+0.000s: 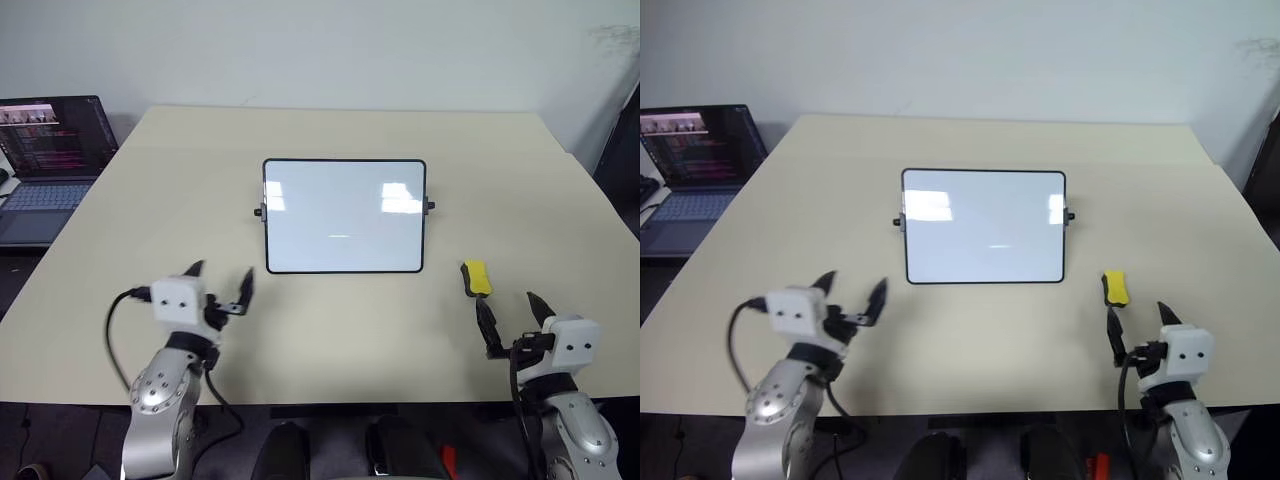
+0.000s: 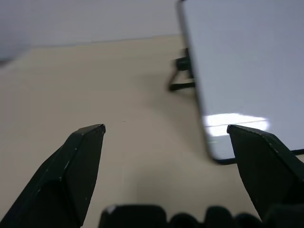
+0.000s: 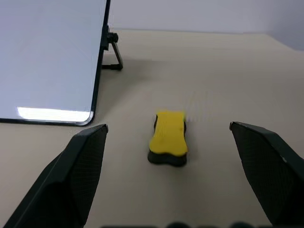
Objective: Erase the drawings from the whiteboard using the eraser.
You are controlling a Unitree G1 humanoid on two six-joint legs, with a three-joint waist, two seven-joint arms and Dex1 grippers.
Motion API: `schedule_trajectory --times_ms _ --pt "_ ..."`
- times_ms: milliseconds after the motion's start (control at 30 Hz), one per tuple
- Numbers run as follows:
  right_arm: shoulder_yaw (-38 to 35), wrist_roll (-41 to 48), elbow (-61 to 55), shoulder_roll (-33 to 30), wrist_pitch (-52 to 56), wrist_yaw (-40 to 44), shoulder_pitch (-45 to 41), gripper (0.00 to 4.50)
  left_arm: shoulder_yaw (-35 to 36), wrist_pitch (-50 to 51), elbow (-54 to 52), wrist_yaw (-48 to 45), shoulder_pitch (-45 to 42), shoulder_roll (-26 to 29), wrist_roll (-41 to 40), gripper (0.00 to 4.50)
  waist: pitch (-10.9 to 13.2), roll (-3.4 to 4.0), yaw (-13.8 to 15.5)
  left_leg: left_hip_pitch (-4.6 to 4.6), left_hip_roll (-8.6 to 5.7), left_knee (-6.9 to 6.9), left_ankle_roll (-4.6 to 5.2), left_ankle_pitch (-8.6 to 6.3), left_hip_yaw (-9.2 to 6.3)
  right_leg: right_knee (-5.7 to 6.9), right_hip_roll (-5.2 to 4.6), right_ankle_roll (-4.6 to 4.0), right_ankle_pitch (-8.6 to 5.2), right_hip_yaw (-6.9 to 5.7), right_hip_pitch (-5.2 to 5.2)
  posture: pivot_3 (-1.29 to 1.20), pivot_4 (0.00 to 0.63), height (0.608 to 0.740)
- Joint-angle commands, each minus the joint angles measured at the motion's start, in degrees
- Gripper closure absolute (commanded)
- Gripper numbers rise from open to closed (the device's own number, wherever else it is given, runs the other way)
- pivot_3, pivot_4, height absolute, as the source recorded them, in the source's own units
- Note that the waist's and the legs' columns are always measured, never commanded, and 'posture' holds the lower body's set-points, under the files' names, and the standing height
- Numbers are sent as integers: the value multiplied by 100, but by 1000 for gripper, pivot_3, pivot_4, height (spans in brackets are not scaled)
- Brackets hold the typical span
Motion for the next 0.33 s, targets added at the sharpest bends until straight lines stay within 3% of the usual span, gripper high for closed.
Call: schedule_trajectory --times_ms 33,333 --pt "20 83 106 -175 -503 192 -209 34 148 -278 -78 205 -64 76 86 0 0 0 7 0 0 0 1 0 1 0 0 -1 0 -1 0 0 150 740" --pt "102 149 -253 -117 -406 -69 276 34 291 50 21 931 -48 -19 440 0 -7 -2 35 -20 1 -15 -10 -9 -8 -2 1 13 -6 -10 -12 0 150 740"
